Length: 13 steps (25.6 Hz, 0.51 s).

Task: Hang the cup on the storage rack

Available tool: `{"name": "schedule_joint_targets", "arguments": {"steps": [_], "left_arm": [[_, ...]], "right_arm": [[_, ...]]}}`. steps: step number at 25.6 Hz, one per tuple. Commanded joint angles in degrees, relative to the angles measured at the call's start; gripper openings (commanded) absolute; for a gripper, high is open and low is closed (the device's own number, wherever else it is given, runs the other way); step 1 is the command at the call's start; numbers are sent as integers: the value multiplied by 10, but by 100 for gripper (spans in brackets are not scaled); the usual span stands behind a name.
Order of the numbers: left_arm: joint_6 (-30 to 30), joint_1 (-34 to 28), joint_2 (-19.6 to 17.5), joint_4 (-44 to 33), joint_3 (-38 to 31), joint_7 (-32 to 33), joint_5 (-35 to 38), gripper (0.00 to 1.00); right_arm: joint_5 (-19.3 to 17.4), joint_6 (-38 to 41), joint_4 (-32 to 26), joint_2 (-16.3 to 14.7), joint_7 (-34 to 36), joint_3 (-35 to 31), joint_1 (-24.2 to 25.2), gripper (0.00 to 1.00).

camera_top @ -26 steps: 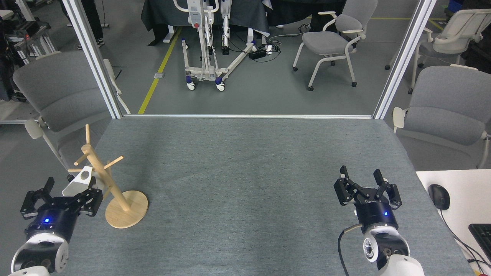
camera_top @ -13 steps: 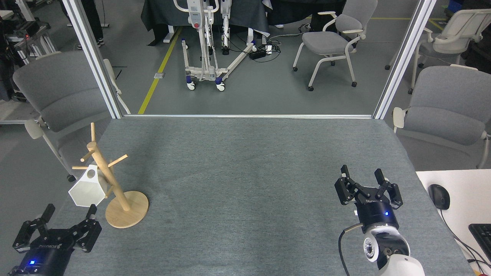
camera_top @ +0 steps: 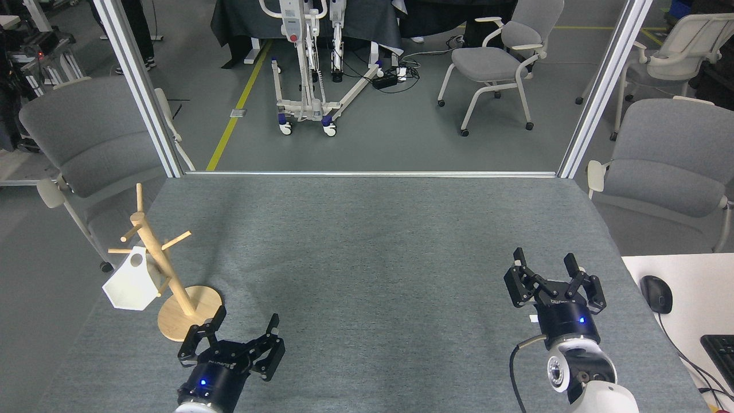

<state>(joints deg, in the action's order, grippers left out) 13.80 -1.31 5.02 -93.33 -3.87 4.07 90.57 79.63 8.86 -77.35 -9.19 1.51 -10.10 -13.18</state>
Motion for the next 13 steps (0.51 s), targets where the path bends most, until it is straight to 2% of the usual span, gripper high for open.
{"name": "schedule_joint_targets", "arguments": {"steps": [1, 7, 10, 13], "left_arm": [[-53, 46, 23, 32, 47, 0, 13, 99], [-156, 174, 25, 159, 84, -19, 13, 99], [-165, 174, 22, 179, 84, -71, 11, 99], [-165, 132, 23, 163, 83, -101, 10, 99]], "right_arm": [[0, -1, 2, 0, 1, 0, 1, 100], [-1, 0, 2, 3, 1, 1, 2, 100], [0, 1, 2, 8, 1, 1, 2, 100], [-1, 1, 3, 7, 0, 1, 2, 100]]}}
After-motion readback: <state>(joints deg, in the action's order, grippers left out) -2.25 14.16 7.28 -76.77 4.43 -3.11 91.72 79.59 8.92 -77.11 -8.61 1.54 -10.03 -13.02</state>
